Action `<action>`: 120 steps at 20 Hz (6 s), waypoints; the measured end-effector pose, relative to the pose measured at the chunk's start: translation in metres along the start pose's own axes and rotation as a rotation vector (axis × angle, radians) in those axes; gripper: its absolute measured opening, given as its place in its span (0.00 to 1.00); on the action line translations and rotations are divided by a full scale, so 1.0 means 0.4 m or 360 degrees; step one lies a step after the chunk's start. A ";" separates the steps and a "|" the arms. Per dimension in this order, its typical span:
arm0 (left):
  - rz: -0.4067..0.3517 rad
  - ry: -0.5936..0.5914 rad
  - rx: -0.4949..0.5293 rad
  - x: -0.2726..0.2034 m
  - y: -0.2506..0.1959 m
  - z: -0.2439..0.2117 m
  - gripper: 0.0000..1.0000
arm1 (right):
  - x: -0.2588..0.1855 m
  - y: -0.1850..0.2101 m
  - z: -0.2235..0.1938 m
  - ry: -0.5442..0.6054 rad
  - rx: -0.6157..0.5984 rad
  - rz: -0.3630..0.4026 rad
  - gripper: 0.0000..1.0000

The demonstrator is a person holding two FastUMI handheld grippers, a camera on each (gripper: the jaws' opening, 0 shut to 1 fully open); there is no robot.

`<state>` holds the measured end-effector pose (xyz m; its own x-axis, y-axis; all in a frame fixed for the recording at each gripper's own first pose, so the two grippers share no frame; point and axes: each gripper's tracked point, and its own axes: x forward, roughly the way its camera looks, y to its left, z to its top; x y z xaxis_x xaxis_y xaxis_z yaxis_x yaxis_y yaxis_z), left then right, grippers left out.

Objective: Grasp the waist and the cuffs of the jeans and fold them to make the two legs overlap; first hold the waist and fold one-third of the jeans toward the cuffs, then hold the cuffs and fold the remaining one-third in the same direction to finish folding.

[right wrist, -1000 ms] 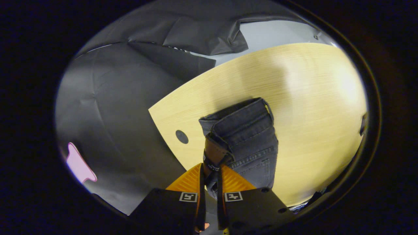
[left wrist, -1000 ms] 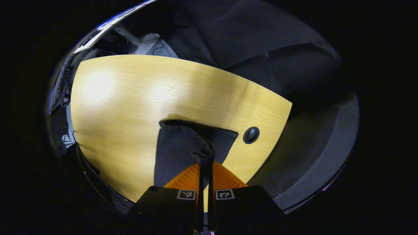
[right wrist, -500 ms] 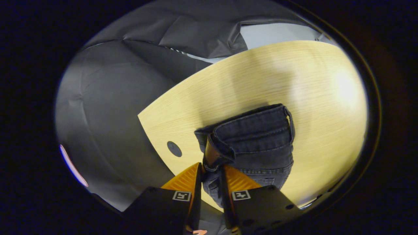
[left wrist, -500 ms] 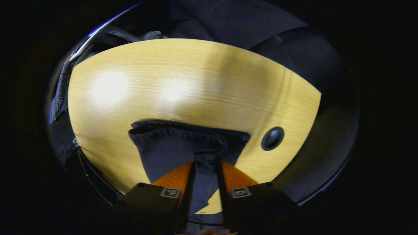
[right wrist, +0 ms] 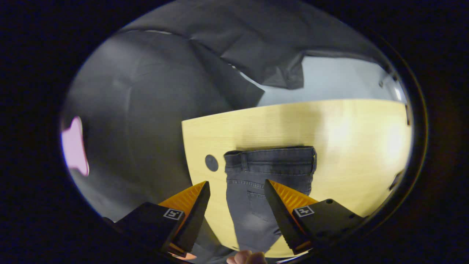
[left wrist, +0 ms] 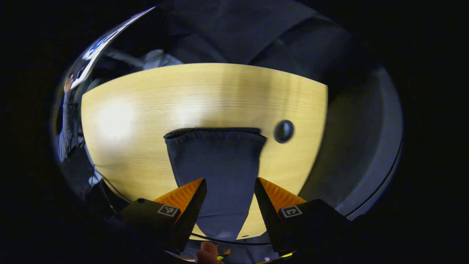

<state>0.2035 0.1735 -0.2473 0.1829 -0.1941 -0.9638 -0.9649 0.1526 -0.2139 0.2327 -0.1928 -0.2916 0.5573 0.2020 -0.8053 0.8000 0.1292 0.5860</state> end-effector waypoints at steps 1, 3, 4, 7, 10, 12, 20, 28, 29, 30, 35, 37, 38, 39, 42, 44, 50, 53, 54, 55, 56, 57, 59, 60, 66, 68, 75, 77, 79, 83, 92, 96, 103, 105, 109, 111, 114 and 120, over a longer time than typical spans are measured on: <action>-0.0111 -0.0086 0.0208 -0.063 -0.041 -0.021 0.86 | -0.040 0.021 -0.022 -0.0005 -0.0128 0.0063 0.93; -0.0326 -0.0339 0.0625 -0.209 -0.115 -0.073 0.99 | -0.147 0.082 -0.096 0.0014 -0.0371 0.0210 0.93; -0.0446 -0.0448 0.0824 -0.280 -0.150 -0.115 0.87 | -0.197 0.100 -0.131 0.0002 -0.0509 0.0279 0.93; -0.0725 -0.0813 0.1360 -0.452 -0.208 -0.230 0.88 | -0.319 0.108 -0.182 -0.0242 -0.1081 0.0390 0.93; -0.0832 -0.1087 0.1656 -0.508 -0.202 -0.291 0.93 | -0.350 0.111 -0.207 -0.0588 -0.1601 0.0477 0.93; -0.0886 -0.1215 0.1824 -0.489 -0.160 -0.397 0.93 | -0.368 0.092 -0.224 -0.0730 -0.1773 0.0532 0.95; -0.0942 -0.1361 0.1981 -0.334 0.054 -0.580 0.94 | -0.307 0.039 -0.219 -0.0880 -0.2023 0.0455 0.94; -0.0878 -0.1276 0.2013 -0.260 0.110 -0.643 0.94 | -0.124 -0.128 -0.075 -0.0657 -0.1747 0.0240 0.98; -0.0862 -0.1253 0.2013 -0.250 0.119 -0.651 0.94 | -0.082 -0.140 -0.050 -0.0635 -0.1705 0.0223 0.94; -0.0830 -0.1227 0.2019 -0.234 0.131 -0.657 0.94 | -0.039 -0.153 -0.022 -0.0602 -0.1666 0.0197 0.94; -0.0687 -0.1241 0.2060 -0.216 0.169 -0.672 0.94 | 0.146 -0.176 0.114 -0.0547 -0.1417 0.0138 0.98; -0.0642 -0.1246 0.2086 -0.213 0.174 -0.679 0.94 | 0.204 -0.181 0.151 -0.0525 -0.1317 0.0125 0.98; -0.0619 -0.1252 0.2100 -0.212 0.175 -0.681 0.94 | 0.226 -0.181 0.165 -0.0520 -0.1270 0.0120 0.98; -0.0602 -0.1261 0.2106 -0.214 0.174 -0.679 0.94 | 0.244 -0.187 0.172 -0.0510 -0.1245 0.0107 0.98; -0.0602 -0.1244 0.2045 -0.213 0.165 -0.681 0.94 | 0.305 -0.193 0.175 -0.0502 -0.1291 0.0075 0.99; -0.0589 -0.1232 0.2005 -0.208 0.162 -0.681 0.94 | 0.321 -0.189 0.166 -0.0522 -0.1385 0.0051 0.98; -0.0546 -0.1219 0.1992 -0.204 0.174 -0.673 0.94 | 0.336 -0.176 0.146 -0.0582 -0.1558 0.0126 0.89; -0.0517 -0.1218 0.1981 -0.208 0.190 -0.656 0.94 | 0.347 -0.157 0.125 -0.0558 -0.1588 0.0155 0.54; -0.0515 -0.1232 0.1974 -0.218 0.193 -0.644 0.94 | 0.336 -0.152 0.120 -0.0576 -0.1644 0.0133 0.42; -0.0519 -0.1247 0.1967 -0.228 0.193 -0.633 0.94 | 0.322 -0.142 0.118 -0.0583 -0.1701 0.0111 0.30; -0.0512 -0.1266 0.1960 -0.238 0.197 -0.620 0.94 | 0.309 -0.127 0.120 -0.0592 -0.1733 0.0123 0.25; -0.0504 -0.1286 0.1952 -0.243 0.197 -0.600 0.94 | 0.287 -0.103 0.121 -0.0600 -0.1741 0.0158 0.21; -0.0512 -0.1325 0.1934 -0.259 0.201 -0.572 0.94 | 0.244 -0.064 0.106 -0.0601 -0.1774 0.0207 0.21; -0.0533 -0.1342 0.1924 -0.270 0.197 -0.561 0.94 | 0.211 -0.037 0.085 -0.0606 -0.1810 0.0238 0.21; -0.0667 -0.1525 0.1816 -0.354 0.184 -0.446 0.94 | 0.025 0.228 -0.232 -0.0646 -0.2207 0.0533 0.16; -0.0697 -0.1547 0.1708 -0.375 0.198 -0.391 0.94 | 0.003 0.307 -0.403 -0.0626 -0.2322 0.0642 0.16; -0.0701 -0.1595 0.1550 -0.411 0.280 -0.157 0.94 | 0.140 0.290 -1.038 -0.0302 -0.2651 0.0811 0.16; -0.0674 -0.1577 0.1477 -0.416 0.323 -0.090 0.94 | 0.242 0.222 -1.156 -0.0185 -0.2771 0.0758 0.16; -0.0637 -0.1566 0.1391 -0.406 0.362 -0.022 0.94 | 0.343 0.149 -1.213 -0.0107 -0.2875 0.0651 0.12; -0.0592 -0.1483 0.1269 -0.366 0.401 0.069 0.94 | 0.496 0.033 -1.265 0.0005 -0.3038 0.0432 0.16; -0.0451 -0.1133 0.1016 -0.182 0.382 0.131 0.94 | 0.271 0.042 -1.222 0.0144 -0.2982 0.0631 0.99; -0.0360 -0.0711 0.0684 -0.042 0.363 0.118 0.94 | 0.134 0.006 -1.107 0.0146 -0.2848 0.0589 1.00; -0.0333 -0.0423 0.0391 0.057 0.210 0.140 0.94 | 0.031 -0.097 -0.896 0.0074 -0.2614 0.0406 0.99; -0.0289 -0.0406 0.0440 0.087 0.184 0.141 0.94 | 0.036 -0.112 -0.833 0.0049 -0.2513 0.0327 0.99; -0.0210 -0.0355 0.0409 0.135 0.178 0.149 0.94 | 0.019 -0.113 -0.734 -0.0028 -0.2402 0.0247 1.00; -0.0252 -0.0202 0.0199 0.153 0.145 0.122 0.95 | 0.021 -0.113 -0.710 -0.0044 -0.2387 0.0229 0.99; -0.0179 -0.0210 0.0154 0.164 0.147 0.135 0.95 | 0.013 -0.131 -0.684 -0.0047 -0.2359 0.0207 1.00; 0.0101 -0.0169 0.0054 0.180 0.181 0.149 0.91 | 0.034 -0.150 -0.645 -0.0017 -0.2255 0.0163 1.00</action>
<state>0.1582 0.2282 -0.3414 0.1427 -0.0794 -0.9866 -0.9684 0.1946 -0.1557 0.1347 0.0525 -0.3146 0.6051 0.2630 -0.7514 -0.1359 0.9641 0.2281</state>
